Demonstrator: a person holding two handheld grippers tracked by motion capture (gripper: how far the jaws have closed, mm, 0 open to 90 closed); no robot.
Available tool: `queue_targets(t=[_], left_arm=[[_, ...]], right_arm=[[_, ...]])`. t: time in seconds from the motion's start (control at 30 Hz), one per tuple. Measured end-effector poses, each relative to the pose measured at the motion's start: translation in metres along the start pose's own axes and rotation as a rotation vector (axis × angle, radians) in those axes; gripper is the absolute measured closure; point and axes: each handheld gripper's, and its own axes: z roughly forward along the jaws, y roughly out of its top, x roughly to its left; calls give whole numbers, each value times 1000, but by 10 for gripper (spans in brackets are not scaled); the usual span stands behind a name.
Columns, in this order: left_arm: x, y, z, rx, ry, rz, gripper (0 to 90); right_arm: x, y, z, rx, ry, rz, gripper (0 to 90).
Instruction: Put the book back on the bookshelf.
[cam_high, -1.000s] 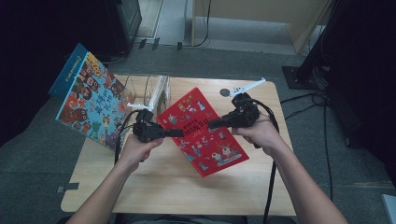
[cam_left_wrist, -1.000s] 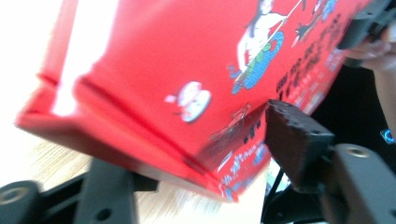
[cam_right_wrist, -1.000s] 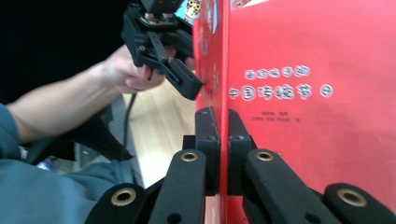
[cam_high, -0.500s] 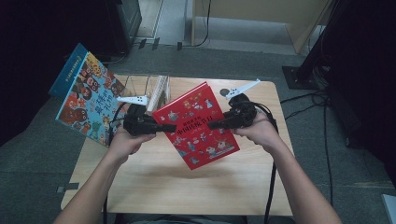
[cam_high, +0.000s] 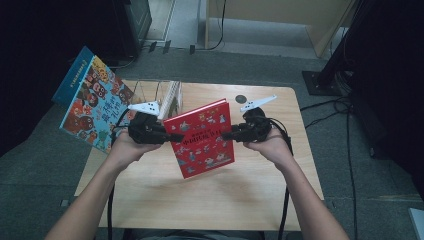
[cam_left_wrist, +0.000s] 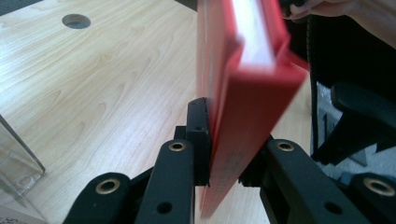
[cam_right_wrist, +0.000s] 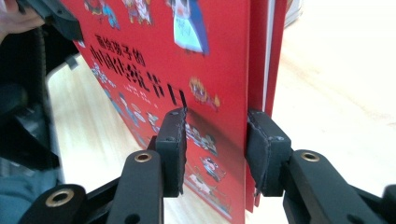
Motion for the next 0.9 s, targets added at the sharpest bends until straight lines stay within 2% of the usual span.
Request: queue_targets(t=[0.1, 0.17, 0.23, 0.3, 0.43, 0.57, 0.63, 0.67, 0.73, 0.8, 0.9], left_arm=[[-1, 2, 0, 22, 14, 11, 792], [-2, 3, -1, 46, 28, 18, 790], [-2, 4, -2, 61, 29, 5, 787], [-1, 5, -3, 75, 34, 3, 782], [-1, 8, -4, 120, 25, -1, 772], [-2, 14, -7, 164, 45, -17, 748], [-3, 18, -8, 195, 60, -5, 734], [-4, 21, -9, 211, 65, -8, 731], [-4, 27, -10, 235, 69, -8, 729], [-4, 34, -12, 260, 76, 1, 726], [-4, 47, -9, 316, 68, 10, 722]], right_arm=[[3, -5, 12, 35, -28, -26, 608], [5, -9, 19, 51, -22, -25, 608], [4, -12, 20, 18, -16, -4, 610], [3, -12, 21, 7, -13, 13, 614], [6, -13, 22, -8, -19, 6, 614], [8, -16, 23, -26, -8, 0, 613], [10, -16, 25, -48, 10, 4, 603], [10, -16, 26, -52, 12, -1, 591], [14, -17, 29, -80, -4, -46, 561], [15, -18, 31, -92, -14, -71, 549], [15, -19, 32, -99, -17, -61, 549]])
